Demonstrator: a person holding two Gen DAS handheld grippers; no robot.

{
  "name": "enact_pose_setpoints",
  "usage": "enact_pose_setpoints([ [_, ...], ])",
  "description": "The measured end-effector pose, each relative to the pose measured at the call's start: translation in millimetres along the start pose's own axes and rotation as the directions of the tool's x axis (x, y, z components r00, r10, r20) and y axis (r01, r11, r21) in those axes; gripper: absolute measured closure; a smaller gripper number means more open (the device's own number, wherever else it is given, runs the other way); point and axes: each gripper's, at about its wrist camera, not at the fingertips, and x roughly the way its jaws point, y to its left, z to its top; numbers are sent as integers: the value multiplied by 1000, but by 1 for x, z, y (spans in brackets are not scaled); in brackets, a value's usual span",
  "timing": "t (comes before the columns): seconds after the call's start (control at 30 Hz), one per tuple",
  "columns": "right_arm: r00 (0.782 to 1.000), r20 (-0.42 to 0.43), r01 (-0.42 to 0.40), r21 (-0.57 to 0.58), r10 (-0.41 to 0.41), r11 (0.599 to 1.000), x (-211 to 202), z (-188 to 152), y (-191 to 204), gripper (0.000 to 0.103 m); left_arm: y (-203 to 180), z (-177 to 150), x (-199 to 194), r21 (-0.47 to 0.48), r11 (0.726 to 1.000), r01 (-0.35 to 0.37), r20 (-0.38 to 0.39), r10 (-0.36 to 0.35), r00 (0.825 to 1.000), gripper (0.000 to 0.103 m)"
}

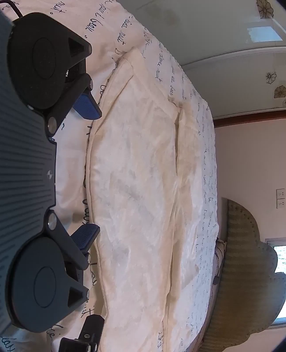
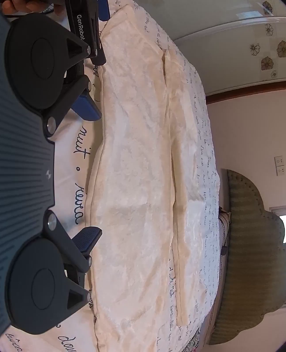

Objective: Fold towel
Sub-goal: 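Approach the cream pants on the bed with both grippers open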

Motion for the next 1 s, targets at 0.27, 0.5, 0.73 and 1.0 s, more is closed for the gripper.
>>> enact_pose_setpoints([
  [0.27,1000,14,5,-36,-5,999,-1,-3,4,0,1,-1,0,-9,1000,-10,-4,10,1000,0],
  [0.5,1000,23,6,-70,-4,998,-5,-7,6,0,1,-3,-1,7,1000,-11,-4,11,1000,0],
  [0.73,998,66,-11,-79,17,997,-10,-10,11,0,1,-2,0,-5,1000,-9,-9,9,1000,0],
  [1.0,989,138,-41,-124,58,991,-15,-11,15,0,2,-2,0,-6,1000,-8,-9,8,1000,0],
])
